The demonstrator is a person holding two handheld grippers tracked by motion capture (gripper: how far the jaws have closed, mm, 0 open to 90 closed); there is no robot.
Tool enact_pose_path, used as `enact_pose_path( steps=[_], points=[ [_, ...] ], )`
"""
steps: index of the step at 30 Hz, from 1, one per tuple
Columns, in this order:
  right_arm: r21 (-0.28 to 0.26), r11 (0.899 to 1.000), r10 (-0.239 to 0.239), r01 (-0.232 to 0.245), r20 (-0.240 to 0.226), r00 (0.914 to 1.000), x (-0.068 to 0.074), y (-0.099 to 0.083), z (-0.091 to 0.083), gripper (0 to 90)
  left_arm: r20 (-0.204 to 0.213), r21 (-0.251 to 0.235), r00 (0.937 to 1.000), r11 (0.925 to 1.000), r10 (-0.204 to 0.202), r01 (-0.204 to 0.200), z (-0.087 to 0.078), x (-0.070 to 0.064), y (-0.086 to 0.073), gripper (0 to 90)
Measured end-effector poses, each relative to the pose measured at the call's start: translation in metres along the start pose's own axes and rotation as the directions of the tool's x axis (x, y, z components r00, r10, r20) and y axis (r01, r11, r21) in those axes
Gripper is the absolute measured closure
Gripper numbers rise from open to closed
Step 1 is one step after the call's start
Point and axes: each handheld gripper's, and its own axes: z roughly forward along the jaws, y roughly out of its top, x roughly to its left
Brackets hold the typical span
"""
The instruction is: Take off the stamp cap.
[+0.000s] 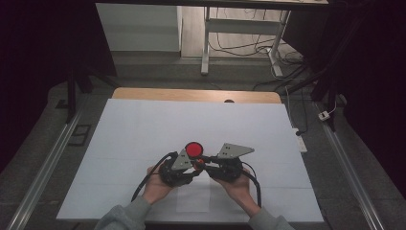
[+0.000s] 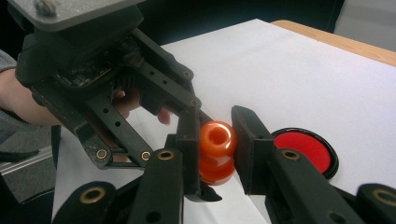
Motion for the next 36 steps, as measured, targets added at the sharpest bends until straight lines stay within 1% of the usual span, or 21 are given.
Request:
enact_pose_path(
  steps=[6,7,8,9,11,12,14,18,23,25,31,36],
  points=[
    [0.011,1.0,0.009,-0.009,0.007,0.9999,0.0,-0.001,0.001,72.6,-0.013,0.009,0.9998,0.9998,0.018,-0.018,0.003,-0.001,-0.002,65.6],
    [0.015,1.0,0.012,-0.012,0.007,0.9999,-0.001,-0.001,0.001,72.6,-0.014,0.016,0.9995,0.9995,0.027,-0.027,0.003,-0.002,-0.002,65.6],
    [-0.008,1.0,0.019,-0.019,0.021,0.9996,-0.001,0.0,-0.001,72.6,-0.022,0.053,0.9982,0.9971,0.056,-0.054,0.005,-0.003,-0.002,65.6],
    [-0.008,1.0,0.019,-0.019,0.021,0.9996,-0.001,0.0,-0.001,72.6,-0.023,0.069,0.9973,0.9953,0.069,-0.068,0.007,-0.004,-0.003,65.6],
    [-0.033,0.999,0.03,-0.029,0.034,0.999,-0.003,0.003,-0.007,72.6,-0.008,0.061,0.9986,0.9968,0.052,-0.052,0.011,-0.005,-0.005,65.6],
    [-0.025,0.999,0.028,-0.028,0.034,0.999,-0.004,0.003,-0.008,72.6,-0.007,0.056,0.9987,0.9972,0.05,-0.049,0.011,-0.005,-0.005,65.6],
    [-0.029,0.999,0.032,-0.031,0.03,0.999,-0.004,0.002,-0.009,72.6,-0.009,0.037,0.9993,0.9986,0.037,-0.037,0.007,-0.004,-0.004,65.6],
    [-0.031,0.999,0.031,-0.03,0.023,0.9993,-0.004,0.002,-0.008,72.5,-0.014,0.029,0.9998,0.9995,0.015,-0.015,0.005,0.0,-0.006,65.6],
    [-0.048,0.998,0.038,-0.036,0.027,0.9989,-0.006,0.003,-0.011,72.5,-0.017,0.028,0.9997,0.9995,0.016,-0.015,0.003,0.002,-0.006,65.5],
    [-0.055,0.998,0.04,-0.039,0.027,0.9988,-0.007,0.003,-0.012,72.5,-0.019,0.021,0.9998,0.9997,0.009,-0.008,0.002,0.003,-0.006,65.5],
    [-0.059,0.998,0.038,-0.036,0.026,0.999,-0.008,0.004,-0.014,72.5,-0.037,0.011,0.9993,0.9999,-0.002,0.002,-0.005,0.01,-0.009,65.4],
    [-0.064,0.997,0.038,-0.036,0.033,0.9987,-0.009,0.004,-0.016,72.4,-0.056,-0.016,0.9982,0.9996,-0.024,0.023,-0.015,0.015,-0.012,65.3]
  ],
)
